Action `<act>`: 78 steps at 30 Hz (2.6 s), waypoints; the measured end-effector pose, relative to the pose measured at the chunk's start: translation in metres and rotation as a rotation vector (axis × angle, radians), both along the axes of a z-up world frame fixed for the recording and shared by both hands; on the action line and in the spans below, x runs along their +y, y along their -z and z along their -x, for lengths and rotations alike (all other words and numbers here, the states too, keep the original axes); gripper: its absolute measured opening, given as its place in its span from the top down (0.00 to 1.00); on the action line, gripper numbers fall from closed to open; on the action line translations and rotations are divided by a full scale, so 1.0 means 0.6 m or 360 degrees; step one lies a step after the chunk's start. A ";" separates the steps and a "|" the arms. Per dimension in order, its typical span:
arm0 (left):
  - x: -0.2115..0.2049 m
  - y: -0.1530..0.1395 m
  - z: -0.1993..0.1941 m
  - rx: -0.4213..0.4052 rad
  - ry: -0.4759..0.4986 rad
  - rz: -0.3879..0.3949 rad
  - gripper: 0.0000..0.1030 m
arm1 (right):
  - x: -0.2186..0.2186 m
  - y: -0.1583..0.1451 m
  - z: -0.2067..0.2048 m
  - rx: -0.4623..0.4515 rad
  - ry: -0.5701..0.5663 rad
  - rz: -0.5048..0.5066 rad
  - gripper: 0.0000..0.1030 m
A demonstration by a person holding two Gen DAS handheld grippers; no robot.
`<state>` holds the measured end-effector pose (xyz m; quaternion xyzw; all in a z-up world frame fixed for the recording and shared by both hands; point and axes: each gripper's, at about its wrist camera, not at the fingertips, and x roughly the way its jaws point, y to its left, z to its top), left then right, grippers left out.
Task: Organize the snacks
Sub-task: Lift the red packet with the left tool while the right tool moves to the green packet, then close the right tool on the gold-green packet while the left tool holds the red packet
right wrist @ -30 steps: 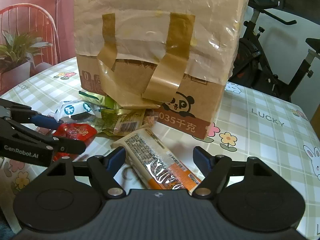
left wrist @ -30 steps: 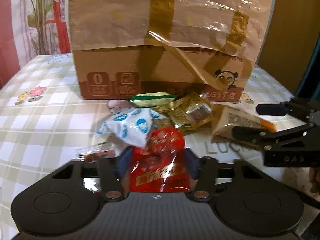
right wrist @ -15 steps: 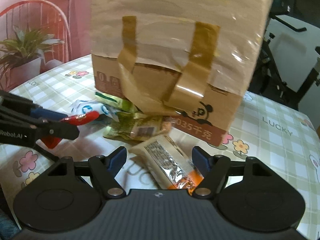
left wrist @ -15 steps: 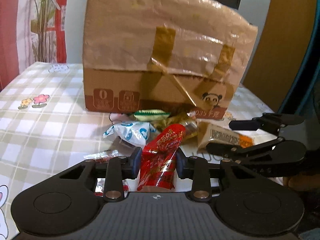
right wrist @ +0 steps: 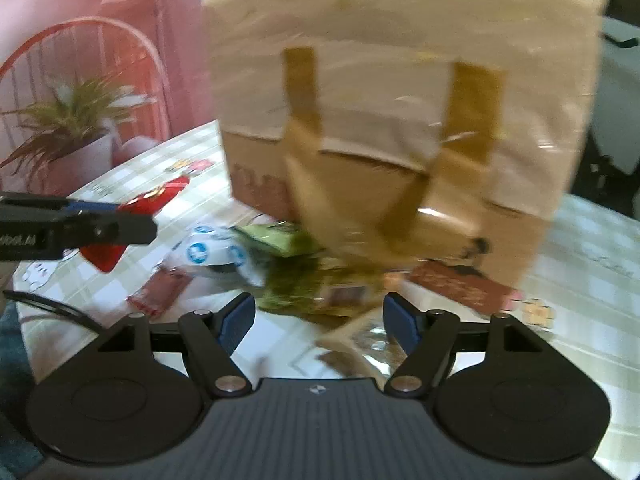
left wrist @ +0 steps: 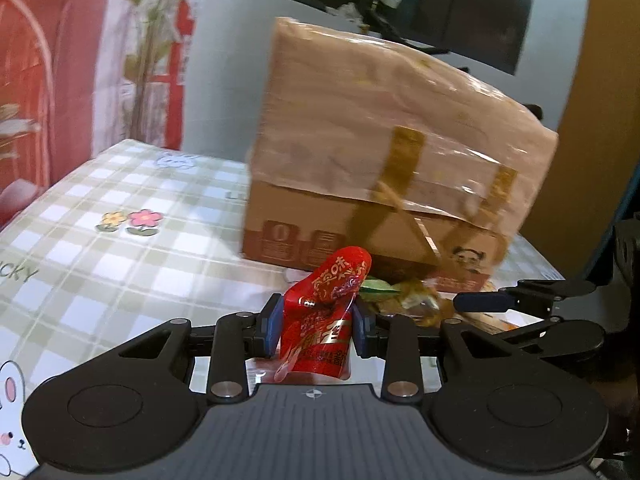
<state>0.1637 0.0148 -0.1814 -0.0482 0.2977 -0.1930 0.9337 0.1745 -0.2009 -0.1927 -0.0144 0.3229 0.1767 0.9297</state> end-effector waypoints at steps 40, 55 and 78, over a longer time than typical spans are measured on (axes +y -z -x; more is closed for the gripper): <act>0.038 0.026 -0.008 0.0068 -0.0117 0.0082 0.64 | 0.066 0.014 -0.085 0.0123 -0.0481 0.0407 0.27; 0.036 0.031 -0.011 0.0089 -0.0118 0.0075 0.64 | 0.042 0.019 -0.071 0.0175 -0.0345 0.0143 0.39; 0.034 0.028 -0.004 0.0068 -0.0128 0.0033 0.64 | 0.066 -0.006 0.031 0.0011 -0.0259 0.0016 0.49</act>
